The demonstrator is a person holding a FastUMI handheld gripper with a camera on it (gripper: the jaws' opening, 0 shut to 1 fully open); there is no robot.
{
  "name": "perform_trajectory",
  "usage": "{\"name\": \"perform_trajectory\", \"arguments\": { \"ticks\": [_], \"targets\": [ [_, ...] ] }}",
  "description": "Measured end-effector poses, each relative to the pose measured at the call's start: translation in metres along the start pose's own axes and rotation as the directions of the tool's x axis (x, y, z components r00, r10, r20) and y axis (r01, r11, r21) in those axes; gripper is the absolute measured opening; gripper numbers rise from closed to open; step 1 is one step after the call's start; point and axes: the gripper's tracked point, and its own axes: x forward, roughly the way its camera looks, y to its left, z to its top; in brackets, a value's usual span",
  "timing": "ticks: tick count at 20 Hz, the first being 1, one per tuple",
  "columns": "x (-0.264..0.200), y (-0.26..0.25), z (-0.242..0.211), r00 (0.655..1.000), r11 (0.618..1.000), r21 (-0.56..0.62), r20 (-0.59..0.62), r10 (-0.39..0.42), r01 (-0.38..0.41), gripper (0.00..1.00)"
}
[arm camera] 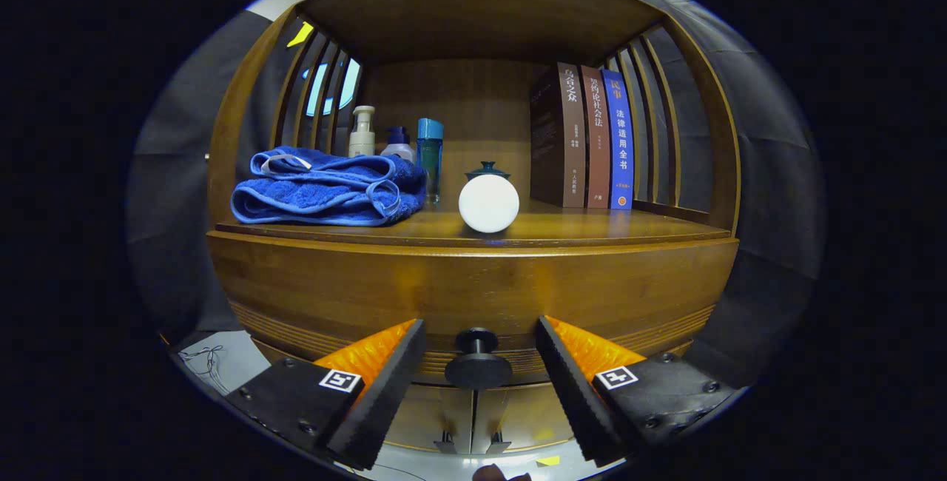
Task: Pull open the drawer, take out the items inside it, and place them on the countertop above the cabinet.
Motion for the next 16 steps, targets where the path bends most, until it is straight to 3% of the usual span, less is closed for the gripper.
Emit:
{"name": "perform_trajectory", "arguments": {
  "ticks": [6, 16],
  "targets": [
    [-0.023, -0.009, 0.023, 0.999, 1.0, -0.015, 0.042, -0.013, 0.013, 0.99],
    [-0.097, -0.01, 0.103, 0.993, 1.0, 0.013, 0.111, 0.024, -0.026, 0.98]
  ]
}}
